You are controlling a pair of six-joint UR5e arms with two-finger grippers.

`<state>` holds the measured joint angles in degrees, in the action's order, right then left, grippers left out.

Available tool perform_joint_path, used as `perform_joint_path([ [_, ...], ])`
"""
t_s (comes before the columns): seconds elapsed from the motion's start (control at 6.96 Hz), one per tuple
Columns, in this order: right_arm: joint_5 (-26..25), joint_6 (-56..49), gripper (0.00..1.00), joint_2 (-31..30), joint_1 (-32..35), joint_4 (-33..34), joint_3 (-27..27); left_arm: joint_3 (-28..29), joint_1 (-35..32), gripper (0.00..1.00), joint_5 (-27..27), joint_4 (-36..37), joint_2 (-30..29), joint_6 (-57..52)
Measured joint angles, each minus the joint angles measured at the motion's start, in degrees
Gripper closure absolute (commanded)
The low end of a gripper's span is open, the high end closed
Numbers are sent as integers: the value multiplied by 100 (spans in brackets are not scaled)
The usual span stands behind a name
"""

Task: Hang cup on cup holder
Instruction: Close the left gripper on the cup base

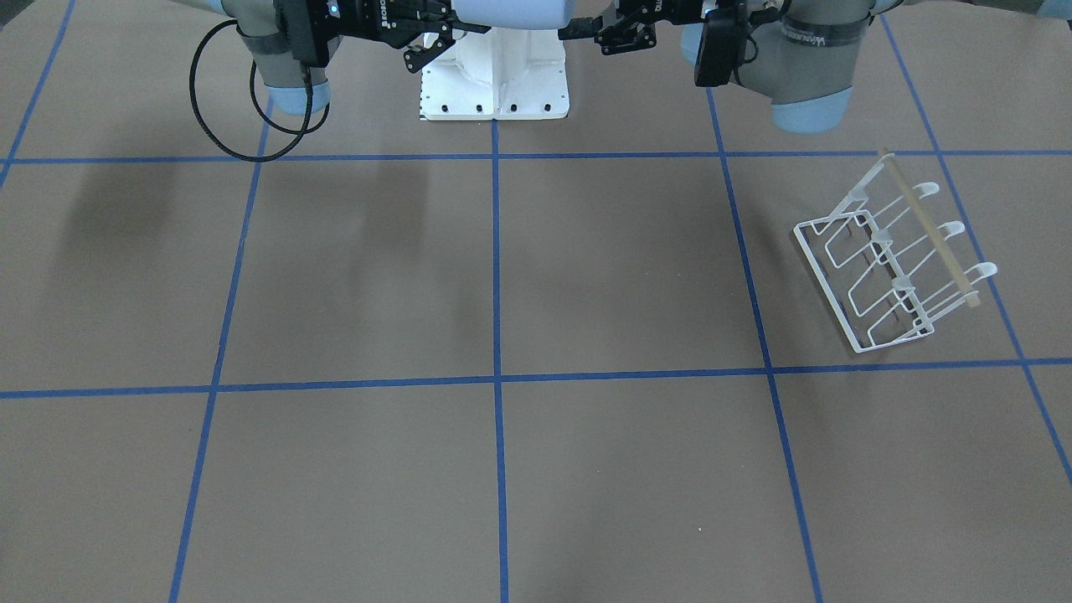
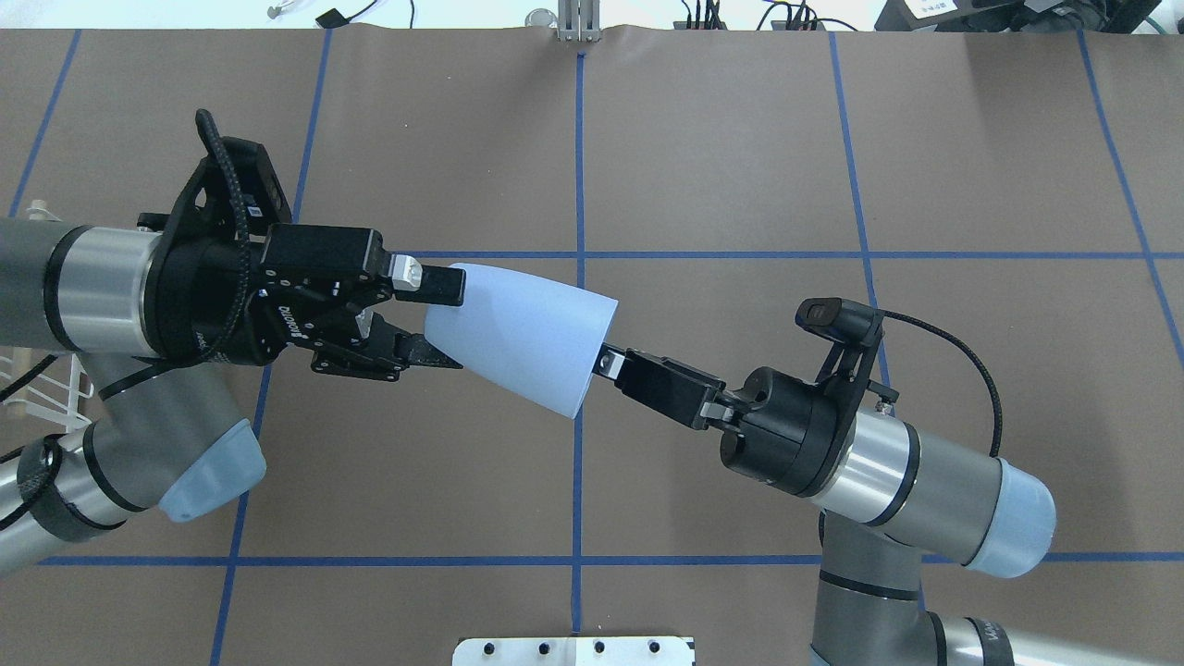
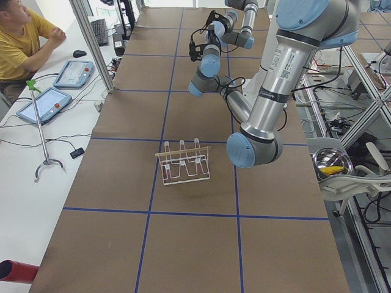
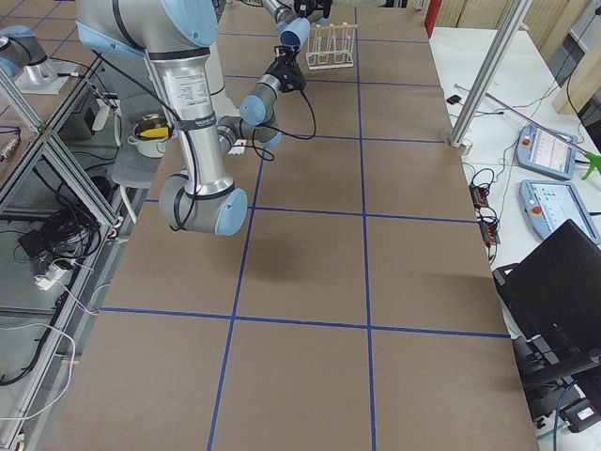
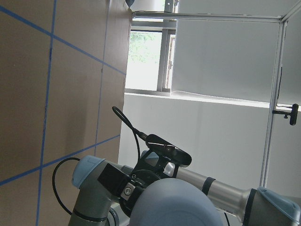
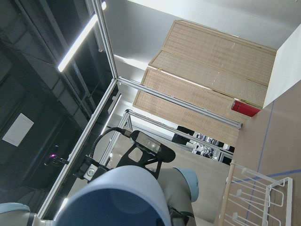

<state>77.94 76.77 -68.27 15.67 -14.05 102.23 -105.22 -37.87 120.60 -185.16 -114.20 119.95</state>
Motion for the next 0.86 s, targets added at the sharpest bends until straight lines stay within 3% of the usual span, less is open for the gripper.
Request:
perform_joint_path([
  [0.29,-6,-4,99,40,0,-1,-59,-2,85,59,-148,-17,-11,0],
  [0.43,-6,-6,77,58,0,-11,-68,18,126,80,-203,-93,-11,-4],
  [0.58,3,-10,14,61,1,-24,-70,58,146,96,-225,-218,-2,-10],
  [0.72,4,-10,0,67,5,-44,-62,86,155,100,-227,-309,18,-18],
  [0.86,4,7,0,62,12,-63,-46,91,156,100,-229,-346,25,-19],
])
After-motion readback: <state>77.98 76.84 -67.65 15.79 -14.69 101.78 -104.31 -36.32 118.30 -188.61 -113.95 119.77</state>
